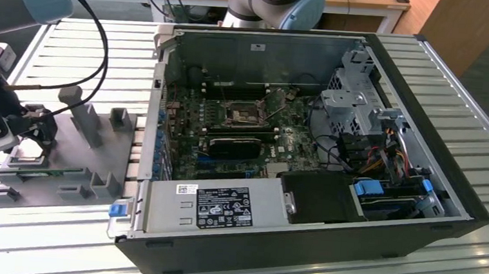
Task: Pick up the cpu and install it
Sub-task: 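Pick up the cpu and move it towards the insertion slot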
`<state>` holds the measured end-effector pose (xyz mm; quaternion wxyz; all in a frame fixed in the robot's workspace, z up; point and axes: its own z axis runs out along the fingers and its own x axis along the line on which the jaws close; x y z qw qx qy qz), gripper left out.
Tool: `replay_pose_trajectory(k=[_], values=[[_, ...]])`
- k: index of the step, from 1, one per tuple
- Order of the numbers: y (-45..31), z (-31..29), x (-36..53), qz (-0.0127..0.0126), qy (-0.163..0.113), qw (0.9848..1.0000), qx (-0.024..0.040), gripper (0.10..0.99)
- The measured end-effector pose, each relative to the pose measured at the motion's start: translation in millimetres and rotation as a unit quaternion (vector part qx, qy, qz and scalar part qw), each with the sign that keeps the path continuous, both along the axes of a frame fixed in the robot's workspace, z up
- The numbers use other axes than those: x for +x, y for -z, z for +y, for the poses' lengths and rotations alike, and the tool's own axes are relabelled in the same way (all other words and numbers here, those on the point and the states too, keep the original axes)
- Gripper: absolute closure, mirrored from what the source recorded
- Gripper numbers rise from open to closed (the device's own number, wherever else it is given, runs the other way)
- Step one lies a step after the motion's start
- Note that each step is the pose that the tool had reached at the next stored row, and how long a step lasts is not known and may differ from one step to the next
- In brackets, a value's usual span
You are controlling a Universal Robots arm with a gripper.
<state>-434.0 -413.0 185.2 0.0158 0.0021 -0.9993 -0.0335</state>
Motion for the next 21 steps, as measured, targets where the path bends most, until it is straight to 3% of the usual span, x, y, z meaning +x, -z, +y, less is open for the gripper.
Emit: replay_pose_trajectory(k=[6, 7, 8, 13, 14, 21], values=[[-0.1, -0.1, 0.1, -0.0009, 0.0, 1.0, -0.0002, 0.392], [-0.2, -0.1, 0.1, -0.001, 0.0, 1.0, -0.0004, 0.404], [-0.1, -0.1, 0.2, -0.001, 0.0, 1.0, -0.0004, 0.475], [-0.2, -0.1, 0.6, -0.0009, 0.0, 1.0, -0.0006, 0.486], [-0.2, -0.1, 0.6, -0.001, 0.0, 1.0, -0.0006, 0.553], [-4.3, -0.1, 1.0, -0.001, 0.0, 1.0, -0.0006, 0.553]])
